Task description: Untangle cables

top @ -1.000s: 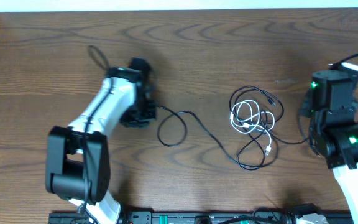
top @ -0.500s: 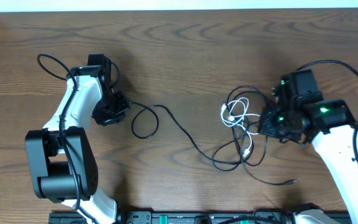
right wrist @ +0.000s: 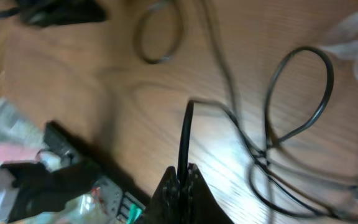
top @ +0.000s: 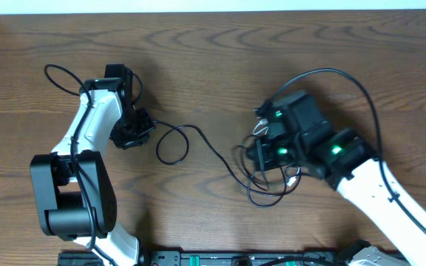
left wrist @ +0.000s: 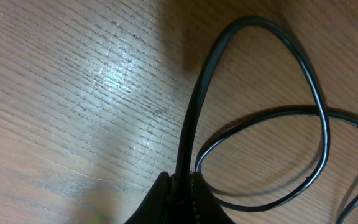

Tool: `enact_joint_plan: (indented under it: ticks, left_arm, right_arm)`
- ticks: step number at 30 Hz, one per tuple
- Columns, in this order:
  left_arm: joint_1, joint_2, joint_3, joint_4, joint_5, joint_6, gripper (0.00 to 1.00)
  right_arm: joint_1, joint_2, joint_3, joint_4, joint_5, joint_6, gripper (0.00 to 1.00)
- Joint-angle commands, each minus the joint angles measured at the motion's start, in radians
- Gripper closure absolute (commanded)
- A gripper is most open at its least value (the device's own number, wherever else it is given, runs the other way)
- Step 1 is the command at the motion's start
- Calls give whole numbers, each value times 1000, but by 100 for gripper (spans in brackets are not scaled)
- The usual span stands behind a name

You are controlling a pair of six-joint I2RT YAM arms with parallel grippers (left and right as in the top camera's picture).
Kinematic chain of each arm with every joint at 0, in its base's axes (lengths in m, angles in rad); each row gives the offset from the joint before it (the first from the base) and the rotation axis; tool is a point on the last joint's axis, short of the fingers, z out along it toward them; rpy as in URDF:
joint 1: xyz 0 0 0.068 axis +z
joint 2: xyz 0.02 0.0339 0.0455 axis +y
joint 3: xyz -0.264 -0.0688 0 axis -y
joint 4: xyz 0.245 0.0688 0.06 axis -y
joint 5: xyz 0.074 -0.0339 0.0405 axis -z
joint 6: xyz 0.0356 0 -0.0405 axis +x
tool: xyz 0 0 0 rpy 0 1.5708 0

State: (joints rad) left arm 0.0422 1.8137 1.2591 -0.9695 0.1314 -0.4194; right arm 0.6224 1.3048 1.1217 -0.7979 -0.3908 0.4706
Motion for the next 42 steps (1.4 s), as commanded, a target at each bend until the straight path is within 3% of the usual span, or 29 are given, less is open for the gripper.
enact_joint_plan:
  ticks: [1,4,9,11,12,22,28,34,42]
  left_arm:
    - [-2,-4,1,0,-12,-9,92]
    - [-2,-3,1,-1,-13,-9,93]
    - [-2,-4,1,-1,-13,-9,92]
    - [-2,-3,1,-1,-13,-9,92]
    - [-2,-3,1,0,-13,-9,92]
    - [-2,-3,1,0,-13,-9,57]
    - [-2,-3,1,3,-13,-9,45]
    - [-4,-3,1,7,-11,0,41]
    - [-74,-3,1,35,100,127,15]
  right_arm:
    - [99,5,-1,73,74,8,99]
    - [165,26,-1,136,146,7,96]
    - [187,55,-1,151,253,-6,46]
    - [179,55,-1,152,283,-36,31]
    - [170,52,0,152,298,-42,28]
    - [0,-7,46,103,294,-60,15]
    - [-53,-2,46,48,280,-56,14]
    - [-61,42,45,-55,491,-19,20]
    - [-134,168,45,-74,565,6,14]
